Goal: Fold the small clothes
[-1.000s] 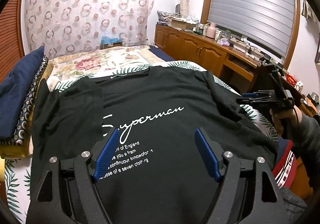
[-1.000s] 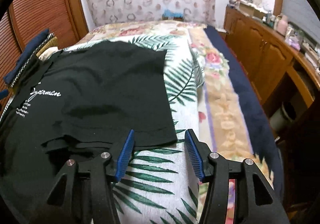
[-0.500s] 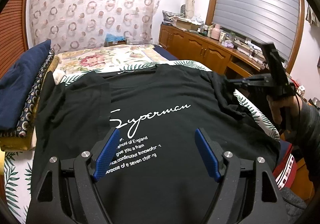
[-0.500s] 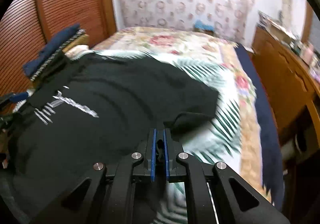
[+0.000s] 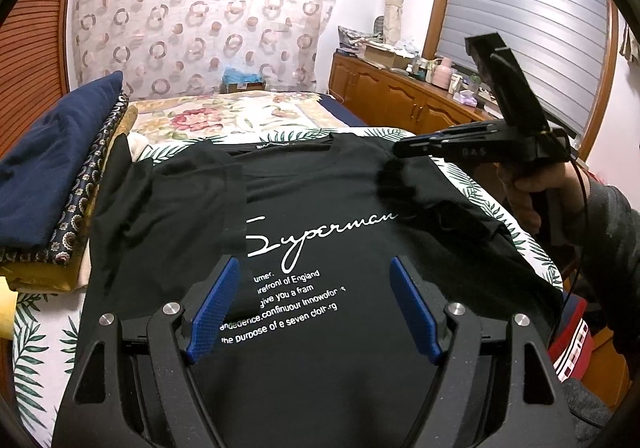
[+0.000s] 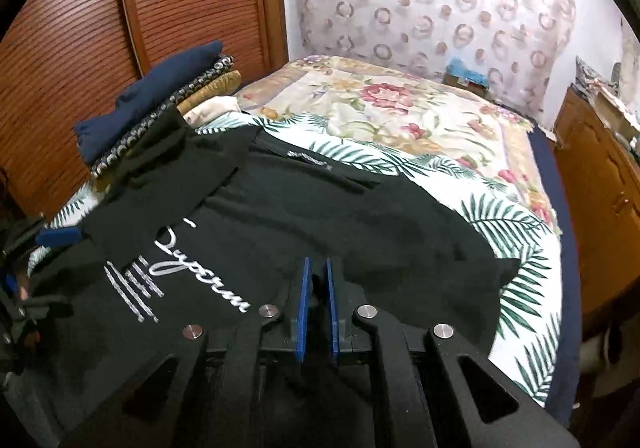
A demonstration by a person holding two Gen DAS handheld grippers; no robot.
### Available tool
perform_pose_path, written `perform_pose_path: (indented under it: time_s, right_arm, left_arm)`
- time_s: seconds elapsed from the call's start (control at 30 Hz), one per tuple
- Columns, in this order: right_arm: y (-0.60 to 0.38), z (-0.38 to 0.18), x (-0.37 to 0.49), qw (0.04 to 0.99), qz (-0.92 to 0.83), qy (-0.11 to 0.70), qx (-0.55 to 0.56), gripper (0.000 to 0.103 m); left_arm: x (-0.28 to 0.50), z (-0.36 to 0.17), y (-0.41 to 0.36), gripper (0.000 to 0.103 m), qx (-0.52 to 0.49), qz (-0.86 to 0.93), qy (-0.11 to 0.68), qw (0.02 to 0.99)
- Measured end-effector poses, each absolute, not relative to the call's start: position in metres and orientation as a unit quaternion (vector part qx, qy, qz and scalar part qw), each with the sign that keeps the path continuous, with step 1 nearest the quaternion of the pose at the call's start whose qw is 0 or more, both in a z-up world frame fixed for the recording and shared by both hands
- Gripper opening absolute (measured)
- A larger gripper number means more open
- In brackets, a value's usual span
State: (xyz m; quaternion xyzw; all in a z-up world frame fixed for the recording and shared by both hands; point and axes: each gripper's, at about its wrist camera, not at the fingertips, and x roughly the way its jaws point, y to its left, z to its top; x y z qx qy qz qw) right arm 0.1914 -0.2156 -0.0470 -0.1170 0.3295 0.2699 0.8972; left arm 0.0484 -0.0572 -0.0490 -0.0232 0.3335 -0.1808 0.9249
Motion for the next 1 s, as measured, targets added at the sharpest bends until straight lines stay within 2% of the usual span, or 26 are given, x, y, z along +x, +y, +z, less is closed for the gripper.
perform_pose_path:
  time_s: [0.07,0.13,0.27,0.43,0.73,0.8,1.0]
  right_arm:
    - [-0.227,-0.042,0.189,0.9,0.273,0.323,-0.108,0.03]
    - [-0.235,-0.04,0.185,0.905,0.267,0.313,-0.107,0.034]
    - [-0.265,-0.044,0.163,0.912,0.238,0.315,-0.11,0.034]
    - [-0.285,-0.078,0.137,0.907,0.222,0.338,-0.117,0.034]
    - [-0.276,-0.108,0.097,0.891,0.266,0.352,-0.109,0.034]
    - [-0.273,-0.115,0.096,0.883,0.278,0.361,-0.114,0.025]
    - [-0.263,-0.129,0.097,0.873,0.29,0.376,-0.112,0.024]
  left_arm:
    - [0.048,-0.049,-0.056,0.078,-0.024,-0.18,0.333,0.925]
    - [0.049,-0.049,-0.054,0.078,-0.025,-0.179,0.333,0.925]
    - [0.051,-0.049,-0.049,0.078,-0.027,-0.173,0.333,0.927]
    - [0.052,-0.049,-0.041,0.078,-0.029,-0.164,0.334,0.928]
    - [0.054,-0.053,-0.042,0.078,-0.027,-0.162,0.341,0.926]
    - [0.054,-0.054,-0.041,0.078,-0.025,-0.161,0.342,0.926]
    - [0.058,-0.054,-0.031,0.078,-0.024,-0.151,0.342,0.927]
